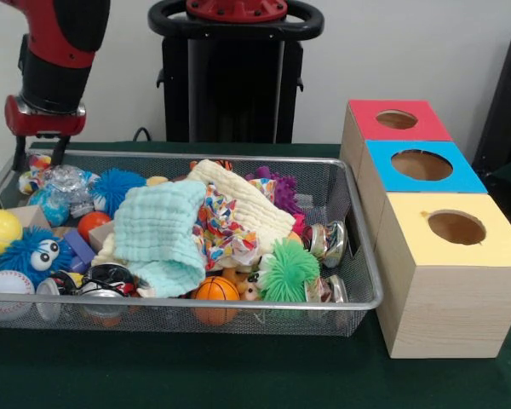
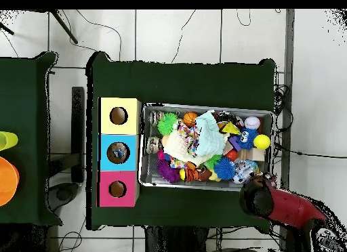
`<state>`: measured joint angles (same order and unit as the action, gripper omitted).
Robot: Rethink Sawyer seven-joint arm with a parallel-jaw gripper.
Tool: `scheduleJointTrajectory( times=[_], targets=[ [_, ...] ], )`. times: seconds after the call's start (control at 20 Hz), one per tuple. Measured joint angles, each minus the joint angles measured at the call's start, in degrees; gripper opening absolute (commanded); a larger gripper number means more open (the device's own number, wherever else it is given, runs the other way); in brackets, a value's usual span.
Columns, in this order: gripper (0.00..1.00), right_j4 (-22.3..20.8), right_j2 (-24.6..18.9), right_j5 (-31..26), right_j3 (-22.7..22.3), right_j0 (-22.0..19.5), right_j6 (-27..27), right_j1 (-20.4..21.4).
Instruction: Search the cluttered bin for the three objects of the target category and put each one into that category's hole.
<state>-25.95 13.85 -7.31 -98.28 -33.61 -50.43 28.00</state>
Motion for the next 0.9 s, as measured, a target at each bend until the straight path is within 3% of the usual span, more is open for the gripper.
scheduleJointTrajectory(
  times=[0.1, 0.35, 0.55, 0.9],
  targets=[
    [1.00, 0.1, 0.9, 0.4, 0.2, 0.6, 0.0, -0.4],
    [1.00, 0.9, 7.4, 1.8, 0.3, 10.2, 0.0, -0.3],
    [1.00, 1.9, 9.0, 1.8, 0.4, 13.7, -0.1, 0.0],
    [1.00, 3.6, 10.0, 1.8, 0.5, 15.0, -0.1, 0.2]
  ],
)
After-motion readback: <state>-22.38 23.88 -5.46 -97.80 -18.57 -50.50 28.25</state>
